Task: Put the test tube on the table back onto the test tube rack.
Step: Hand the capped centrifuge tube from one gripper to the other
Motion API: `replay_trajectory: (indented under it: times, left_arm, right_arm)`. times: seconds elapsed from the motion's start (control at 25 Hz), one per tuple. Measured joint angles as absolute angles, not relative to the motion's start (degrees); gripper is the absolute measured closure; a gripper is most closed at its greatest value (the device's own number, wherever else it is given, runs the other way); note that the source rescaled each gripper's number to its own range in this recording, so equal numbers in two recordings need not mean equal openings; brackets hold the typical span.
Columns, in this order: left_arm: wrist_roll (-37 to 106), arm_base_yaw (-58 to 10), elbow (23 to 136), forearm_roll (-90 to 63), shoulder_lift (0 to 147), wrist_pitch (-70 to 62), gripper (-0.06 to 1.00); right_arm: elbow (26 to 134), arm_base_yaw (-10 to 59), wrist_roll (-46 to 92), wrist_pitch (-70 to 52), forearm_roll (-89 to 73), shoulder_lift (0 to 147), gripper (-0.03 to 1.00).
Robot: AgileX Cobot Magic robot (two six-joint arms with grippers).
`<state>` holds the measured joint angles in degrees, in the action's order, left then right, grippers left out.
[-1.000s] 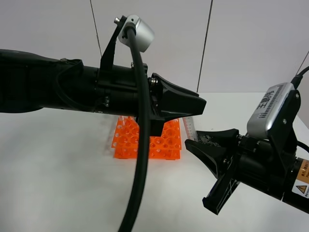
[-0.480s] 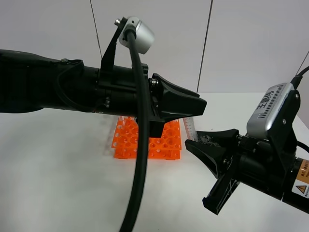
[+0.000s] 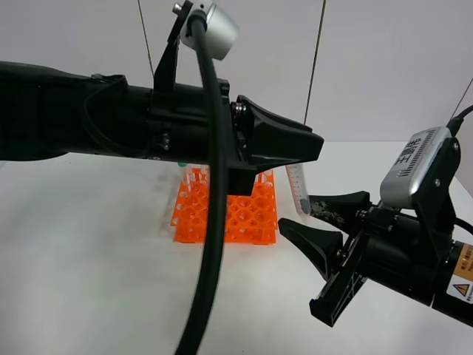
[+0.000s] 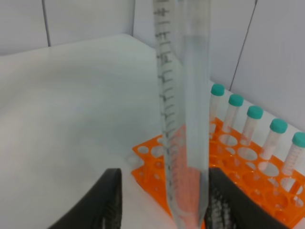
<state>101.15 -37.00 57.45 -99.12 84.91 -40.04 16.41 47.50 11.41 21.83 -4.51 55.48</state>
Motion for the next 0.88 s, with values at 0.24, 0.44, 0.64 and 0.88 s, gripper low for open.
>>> replay_trajectory:
  times: [0.24, 0.44, 0.64, 0.88]
  left_arm:
    - [101.1, -37.0, 57.5, -99.1, 84.9, -40.0, 0.94]
    - [101.0, -37.0, 57.5, -99.1, 84.9, -40.0, 0.94]
    - [101.0, -37.2, 57.5, -99.1, 84.9, -39.8, 0.94]
    - [101.0, -37.2, 57.5, -99.1, 84.9, -39.6, 0.94]
  right_arm:
    - [16.4, 47.5, 6.5, 21.8, 0.6, 55.5, 0.35]
    - [16.4, 47.5, -1.2, 21.9, 7.7, 55.5, 0.35]
    - [16.4, 47.5, -6.1, 21.9, 12.6, 55.5, 0.35]
    - [16.4, 47.4, -4.6, 21.2, 12.6, 55.5, 0.35]
